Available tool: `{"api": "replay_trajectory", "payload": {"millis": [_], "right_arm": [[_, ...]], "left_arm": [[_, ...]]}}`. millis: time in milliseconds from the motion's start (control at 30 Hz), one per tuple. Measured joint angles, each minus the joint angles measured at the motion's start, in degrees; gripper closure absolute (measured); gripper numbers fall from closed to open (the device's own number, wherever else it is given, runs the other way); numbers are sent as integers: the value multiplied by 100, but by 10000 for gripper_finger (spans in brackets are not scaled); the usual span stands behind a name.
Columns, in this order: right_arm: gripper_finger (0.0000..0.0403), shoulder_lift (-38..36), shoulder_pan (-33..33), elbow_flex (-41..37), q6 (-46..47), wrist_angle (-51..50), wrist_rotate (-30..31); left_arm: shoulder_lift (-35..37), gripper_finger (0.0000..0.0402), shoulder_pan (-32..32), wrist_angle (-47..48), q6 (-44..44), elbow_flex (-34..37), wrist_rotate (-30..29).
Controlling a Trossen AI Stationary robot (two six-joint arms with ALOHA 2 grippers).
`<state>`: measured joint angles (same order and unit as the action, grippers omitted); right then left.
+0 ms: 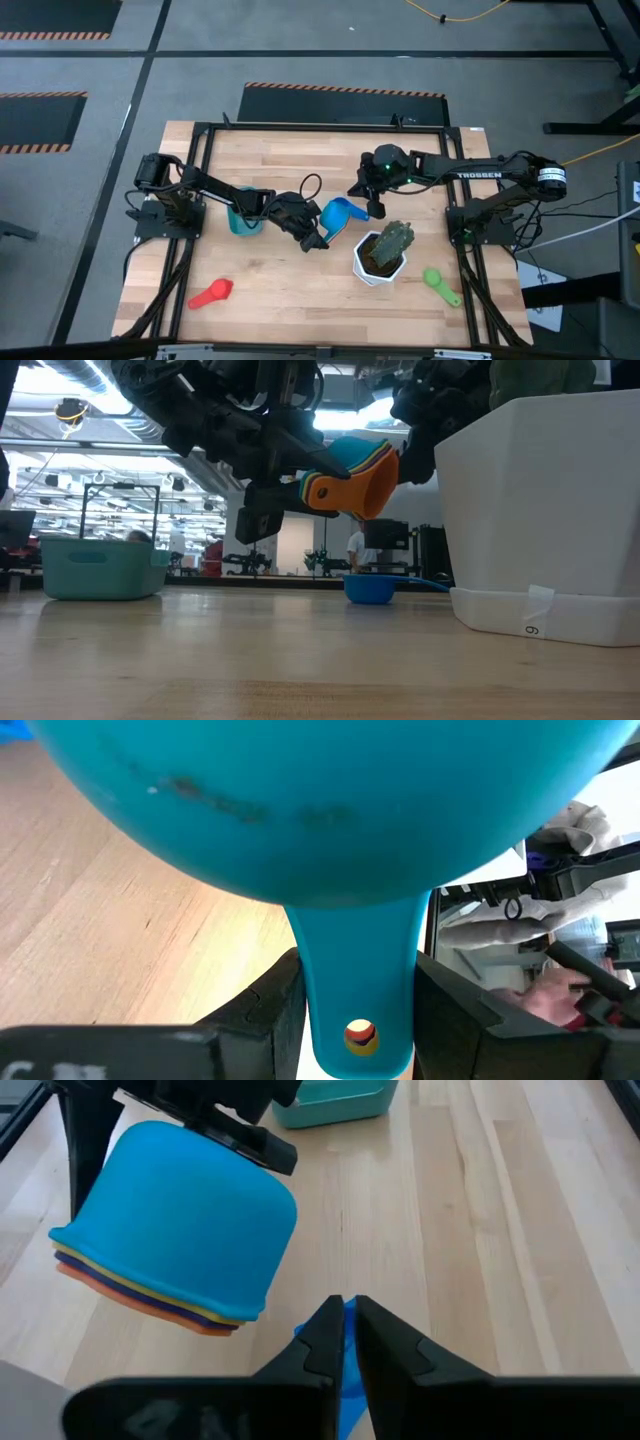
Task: Nest measuring cups in basket
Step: Stack the blue measuring cup on top of the orange measuring cup
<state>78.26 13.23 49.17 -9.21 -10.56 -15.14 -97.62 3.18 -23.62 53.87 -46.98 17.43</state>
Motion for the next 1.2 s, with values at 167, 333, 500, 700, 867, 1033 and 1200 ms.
{"api": "replay_trajectory", "payload": {"millis": [167, 333, 500, 700, 867, 1033, 1200], "right_arm": [[369, 0, 0, 0, 0, 1, 1], [369, 0, 0, 0, 0, -1, 2], [369, 0, 0, 0, -1, -1, 2], [369, 0, 0, 0, 0, -1, 2], [369, 0, 0, 0, -2, -1, 2], [369, 0, 0, 0, -2, -1, 2], [369, 0, 0, 0, -2, -1, 2]], "left_arm": [[0, 263, 0, -2, 0, 0, 0], [0, 259, 0, -2, -1, 0, -1], [0, 258, 0, -2, 0, 0, -2], [0, 257, 2, -2, -2, 0, -2], [0, 256, 2, -2, -2, 0, -2], [0, 256, 0, -2, -2, 0, -2], [0, 256, 2, -2, -2, 0, -2]]}}
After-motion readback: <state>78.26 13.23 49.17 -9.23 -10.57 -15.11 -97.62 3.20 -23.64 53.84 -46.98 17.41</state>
